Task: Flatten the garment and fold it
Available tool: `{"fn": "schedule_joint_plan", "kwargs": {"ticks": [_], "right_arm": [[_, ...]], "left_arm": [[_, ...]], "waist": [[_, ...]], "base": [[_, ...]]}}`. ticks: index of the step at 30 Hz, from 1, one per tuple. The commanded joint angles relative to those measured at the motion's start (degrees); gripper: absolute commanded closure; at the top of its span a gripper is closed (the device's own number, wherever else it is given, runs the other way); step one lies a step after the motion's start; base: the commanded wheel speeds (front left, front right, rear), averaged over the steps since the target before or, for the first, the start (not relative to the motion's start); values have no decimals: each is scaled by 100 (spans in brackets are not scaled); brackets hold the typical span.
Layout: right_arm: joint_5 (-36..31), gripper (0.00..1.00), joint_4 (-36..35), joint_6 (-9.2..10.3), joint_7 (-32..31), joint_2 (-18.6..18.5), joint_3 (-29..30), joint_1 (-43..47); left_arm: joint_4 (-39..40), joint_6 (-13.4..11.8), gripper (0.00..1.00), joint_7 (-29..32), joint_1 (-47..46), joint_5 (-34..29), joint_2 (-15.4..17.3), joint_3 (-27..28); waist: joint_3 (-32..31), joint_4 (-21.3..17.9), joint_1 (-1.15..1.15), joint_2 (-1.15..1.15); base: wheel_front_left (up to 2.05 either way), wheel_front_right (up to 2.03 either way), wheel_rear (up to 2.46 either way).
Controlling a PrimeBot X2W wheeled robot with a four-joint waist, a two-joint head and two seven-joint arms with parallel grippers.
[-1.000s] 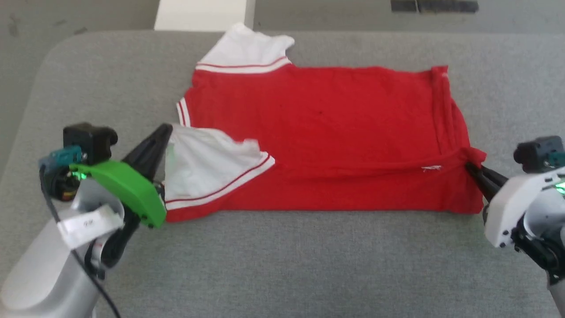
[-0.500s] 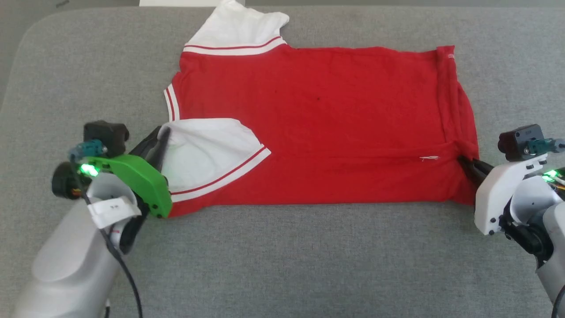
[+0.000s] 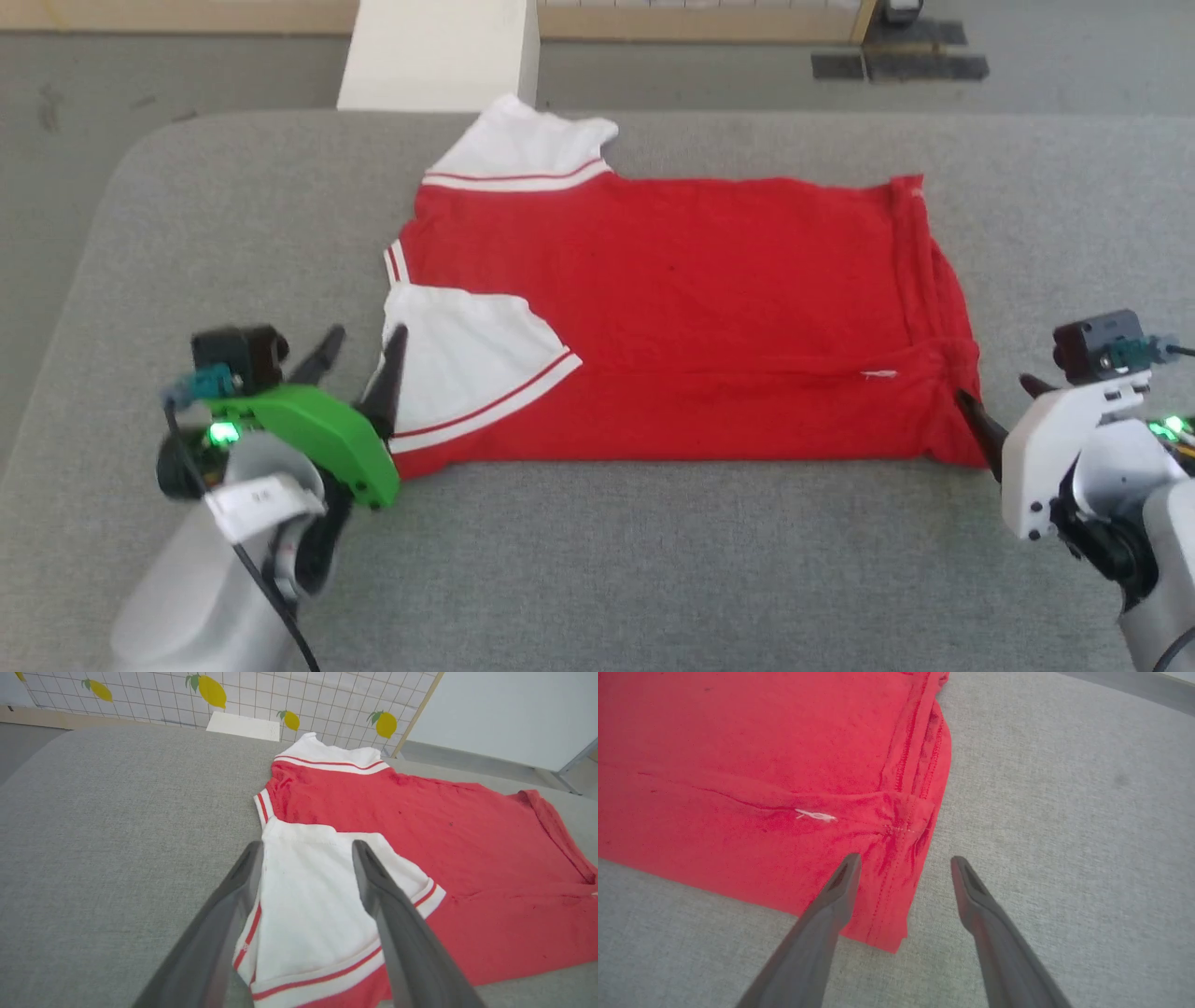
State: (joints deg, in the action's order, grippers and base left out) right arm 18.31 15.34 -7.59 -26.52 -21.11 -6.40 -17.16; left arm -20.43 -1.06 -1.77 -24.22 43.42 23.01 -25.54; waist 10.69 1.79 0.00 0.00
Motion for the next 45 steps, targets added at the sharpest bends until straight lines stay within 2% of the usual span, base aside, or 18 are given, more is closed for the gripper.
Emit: {"fn": "schedule_joint_plan", "kwargs": {"ticks": [1,5,9,13,15,20,23,28,34,35,36,37,41,45], "right_arm": [[-207,0,-162,10,-186,174,216,188],[-639,0,-711,10,-634,697,766,564],[-827,0,-1325,10,-943,1137,1012,874],[-924,0,-1752,10,-1118,1336,1084,1061],[-930,0,-1886,10,-1174,1392,1110,1123],[-906,0,-2081,10,-1197,1465,1119,1183],[-861,0,-2172,10,-1131,1546,1210,1165],[-834,0,-2241,10,-1040,1629,1239,1183],[-880,0,-2296,10,-873,1693,1361,1136],[-893,0,-2303,10,-867,1698,1373,1133],[-906,0,-2307,10,-866,1701,1381,1131],[-931,0,-2308,10,-872,1702,1386,1129],[-1069,0,-2303,10,-937,1641,1382,1118],[-1235,0,-2239,10,-1048,1523,1367,1028]], "left_arm": [[192,-149,0,104,240,42,-30,-33],[760,-592,0,540,688,32,54,-139],[1263,-1075,0,1108,966,-115,254,-299],[1562,-1580,0,1580,1038,-420,536,-406],[1657,-1705,0,1748,1034,-466,599,-430],[1611,-1823,0,2121,1036,-454,673,-517],[1438,-1886,0,2085,993,-445,687,-442],[1184,-1834,0,1966,834,-475,701,-398],[810,-1702,0,2126,751,-345,634,-462],[742,-1633,23,2231,772,-271,609,-503],[705,-1571,90,2306,788,-216,593,-536],[682,-1494,100,2358,800,-157,576,-564],[675,-1339,100,2222,806,-88,519,-564],[809,-1331,100,1958,765,-213,501,-576]], "waist": [[-224,35,0,0],[-262,60,0,0],[-205,57,0,0],[-88,-1,0,0],[-21,-37,0,0],[145,-158,0,0],[303,-233,0,0],[512,-317,0,0],[650,-388,0,0],[657,-399,0,0],[660,-408,0,0],[660,-417,0,0],[577,-391,0,0],[428,-301,0,0]], "base": [[0,0,0],[0,0,0],[0,0,0],[0,0,0],[0,0,0],[0,0,0],[0,0,0],[0,0,0],[0,0,0],[0,0,0],[0,0,0],[0,0,0],[0,0,0],[0,0,0]]}}
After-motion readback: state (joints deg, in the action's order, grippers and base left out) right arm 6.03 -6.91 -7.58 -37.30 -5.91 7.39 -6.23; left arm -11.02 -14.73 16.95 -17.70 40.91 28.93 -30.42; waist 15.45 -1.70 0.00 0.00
